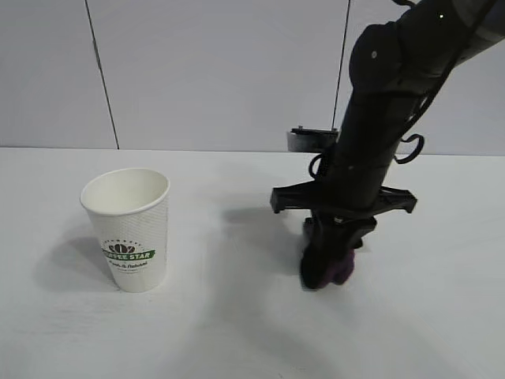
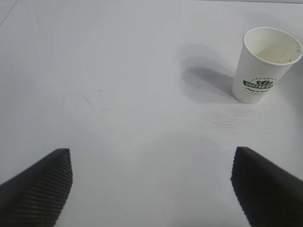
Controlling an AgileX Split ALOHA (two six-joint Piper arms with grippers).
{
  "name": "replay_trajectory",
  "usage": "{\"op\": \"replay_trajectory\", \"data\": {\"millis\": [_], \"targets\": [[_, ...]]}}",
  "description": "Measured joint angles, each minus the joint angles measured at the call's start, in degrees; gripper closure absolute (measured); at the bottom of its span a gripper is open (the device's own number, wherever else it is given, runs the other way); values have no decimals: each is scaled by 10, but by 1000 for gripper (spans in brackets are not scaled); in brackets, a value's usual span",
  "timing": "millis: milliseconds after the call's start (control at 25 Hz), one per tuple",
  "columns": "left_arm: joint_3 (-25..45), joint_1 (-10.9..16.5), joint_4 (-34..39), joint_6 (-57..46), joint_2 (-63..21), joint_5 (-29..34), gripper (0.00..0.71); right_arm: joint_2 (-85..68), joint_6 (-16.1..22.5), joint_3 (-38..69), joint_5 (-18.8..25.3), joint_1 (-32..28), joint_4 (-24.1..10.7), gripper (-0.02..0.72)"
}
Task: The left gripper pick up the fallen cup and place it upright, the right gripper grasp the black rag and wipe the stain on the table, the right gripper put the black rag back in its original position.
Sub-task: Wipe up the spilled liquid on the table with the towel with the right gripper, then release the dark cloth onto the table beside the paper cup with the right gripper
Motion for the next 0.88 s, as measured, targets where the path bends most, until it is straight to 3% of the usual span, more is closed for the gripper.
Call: {"op": "replay_trajectory", "data": {"millis": [120,200,480,680,800,880], "targets": [[0,0,0,0,0,0,52,-3,-12,1,58,-9,-5,603],[0,0,0,0,0,0,52,-9,-20,4,72,-9,-1,603],[0,0,0,0,0,0,52,-34,-27,10,37,-8,33,603],[0,0,0,0,0,0,52,-34,-40,10,38,-8,44,603],[0,0,0,0,0,0,52,-34,-44,10,42,-8,45,524],[0,0,0,0,0,0,52,-34,-45,10,45,-8,46,393]]}}
